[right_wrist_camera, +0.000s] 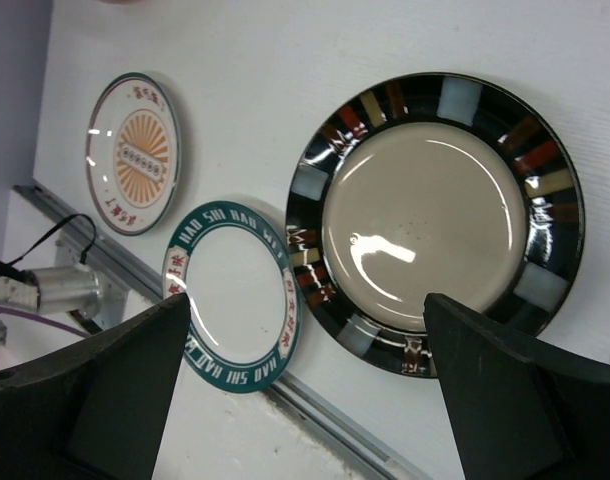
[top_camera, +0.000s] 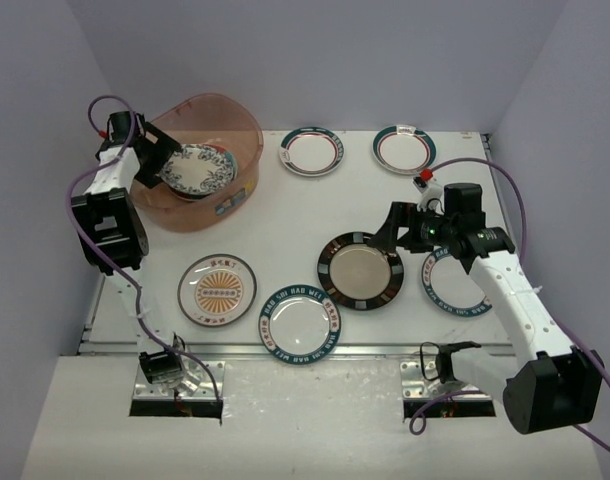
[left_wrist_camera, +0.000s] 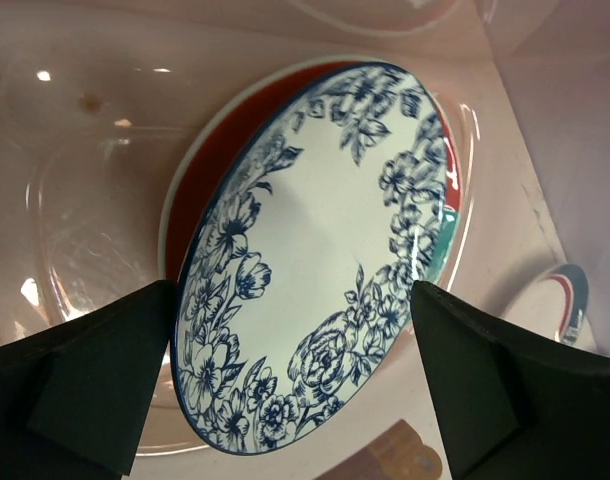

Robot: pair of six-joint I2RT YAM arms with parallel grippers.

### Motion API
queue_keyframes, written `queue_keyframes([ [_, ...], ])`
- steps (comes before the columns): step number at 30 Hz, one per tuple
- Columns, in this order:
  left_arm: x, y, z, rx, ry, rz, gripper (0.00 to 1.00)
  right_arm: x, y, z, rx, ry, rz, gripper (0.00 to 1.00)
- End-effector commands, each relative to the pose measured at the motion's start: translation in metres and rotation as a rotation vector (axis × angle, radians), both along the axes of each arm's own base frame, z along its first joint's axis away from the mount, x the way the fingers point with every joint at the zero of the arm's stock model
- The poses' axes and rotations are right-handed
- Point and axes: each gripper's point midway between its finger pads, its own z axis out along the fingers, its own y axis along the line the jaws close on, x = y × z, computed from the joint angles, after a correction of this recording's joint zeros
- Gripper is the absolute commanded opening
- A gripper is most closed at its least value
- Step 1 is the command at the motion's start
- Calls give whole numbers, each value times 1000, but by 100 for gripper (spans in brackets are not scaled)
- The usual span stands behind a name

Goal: Place the plates into the plastic bin on the countertop

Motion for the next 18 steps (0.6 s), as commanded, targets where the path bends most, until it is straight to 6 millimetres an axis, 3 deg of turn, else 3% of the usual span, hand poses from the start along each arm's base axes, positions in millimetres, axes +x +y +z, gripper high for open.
queue_keyframes([
  [1,4,6,1,80,38,1,100,9,-18,7,-117,-53,-53,99],
  [6,0,11,-3,126,114,17,100,5,-30,8,-177,-58,-88,99],
  [13,13,10,68,233,-1,-23,100,1,-33,13,-187,-62,-95,99],
  [15,10,10,87,241,-5,-16,100,0,-34,16,-184,-70,-104,99],
  [18,-4,-7,118,272,-54,-54,100,1,-32,23,-167,-100,-111,99],
])
